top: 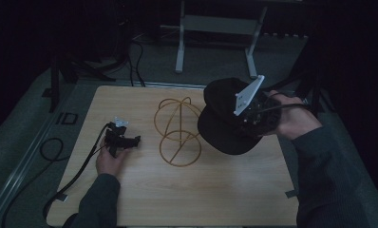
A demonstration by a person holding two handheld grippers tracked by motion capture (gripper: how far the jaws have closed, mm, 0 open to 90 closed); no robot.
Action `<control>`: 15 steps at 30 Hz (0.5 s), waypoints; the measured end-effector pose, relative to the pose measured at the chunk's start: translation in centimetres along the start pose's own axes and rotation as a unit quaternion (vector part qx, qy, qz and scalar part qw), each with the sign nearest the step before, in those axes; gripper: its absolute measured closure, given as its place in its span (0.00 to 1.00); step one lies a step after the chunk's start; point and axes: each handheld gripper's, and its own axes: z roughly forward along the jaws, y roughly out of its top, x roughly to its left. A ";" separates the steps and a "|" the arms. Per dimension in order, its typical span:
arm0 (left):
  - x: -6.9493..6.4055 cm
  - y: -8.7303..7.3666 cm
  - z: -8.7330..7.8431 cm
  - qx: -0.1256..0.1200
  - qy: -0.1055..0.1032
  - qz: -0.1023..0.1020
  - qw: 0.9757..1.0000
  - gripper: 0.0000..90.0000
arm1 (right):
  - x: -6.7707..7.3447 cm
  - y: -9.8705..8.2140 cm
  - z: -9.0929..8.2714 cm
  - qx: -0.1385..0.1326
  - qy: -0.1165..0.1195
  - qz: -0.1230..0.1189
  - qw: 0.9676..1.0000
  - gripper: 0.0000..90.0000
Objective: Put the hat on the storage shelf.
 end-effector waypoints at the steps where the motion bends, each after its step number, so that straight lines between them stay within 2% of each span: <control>1: 0.0 0.0 0.0 0.000 0.000 0.000 1.000 0.15 | 0.0 0.2 -0.1 -0.002 -0.003 -0.002 1.000 0.88; 6: 0.0 0.0 0.0 0.000 0.000 0.000 1.000 0.15 | -0.2 1.0 -0.5 -0.007 -0.009 -0.007 1.000 0.89; 15: 0.0 0.0 0.0 -0.001 0.000 0.000 1.000 0.15 | -0.5 2.6 -0.7 -0.022 -0.006 -0.017 1.000 0.89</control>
